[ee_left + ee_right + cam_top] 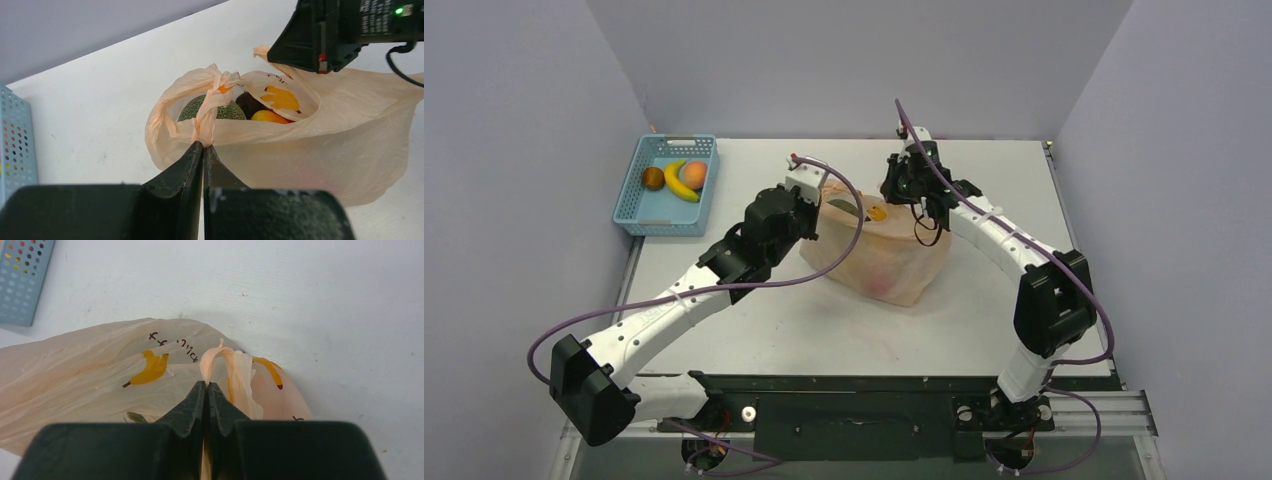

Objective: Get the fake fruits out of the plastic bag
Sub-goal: Adjust the plastic bag at the center of the board.

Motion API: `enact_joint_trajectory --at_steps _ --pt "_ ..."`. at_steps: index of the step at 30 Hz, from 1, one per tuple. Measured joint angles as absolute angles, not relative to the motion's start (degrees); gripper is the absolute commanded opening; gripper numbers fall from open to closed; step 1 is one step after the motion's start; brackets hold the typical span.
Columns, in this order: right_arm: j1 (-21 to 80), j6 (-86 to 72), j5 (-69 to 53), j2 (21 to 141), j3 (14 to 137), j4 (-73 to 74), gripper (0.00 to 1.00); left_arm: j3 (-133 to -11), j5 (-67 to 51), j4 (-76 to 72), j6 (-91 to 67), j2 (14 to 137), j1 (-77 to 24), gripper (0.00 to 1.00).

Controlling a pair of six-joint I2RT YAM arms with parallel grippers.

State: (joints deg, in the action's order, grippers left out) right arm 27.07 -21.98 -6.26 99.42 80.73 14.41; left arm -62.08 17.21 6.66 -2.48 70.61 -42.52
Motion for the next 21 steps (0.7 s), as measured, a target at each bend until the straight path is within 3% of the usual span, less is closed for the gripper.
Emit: enact_joint_trajectory --at_steps 9,13,21 --pt "22.5 -29.9 -8.6 88.8 80.7 12.0 0.0 -67.9 18.7 14.5 -9.8 73.6 -39.6 0.0" --pt "19.1 -34.1 -11.6 86.3 80.7 9.7 0.0 -73.6 9.9 17.1 -17.2 77.2 -31.8 0.0" --pt "15.0 -38.9 -16.6 88.9 87.0 9.3 0.0 -81.5 -20.8 10.5 -38.3 88.4 -12.8 0.0"
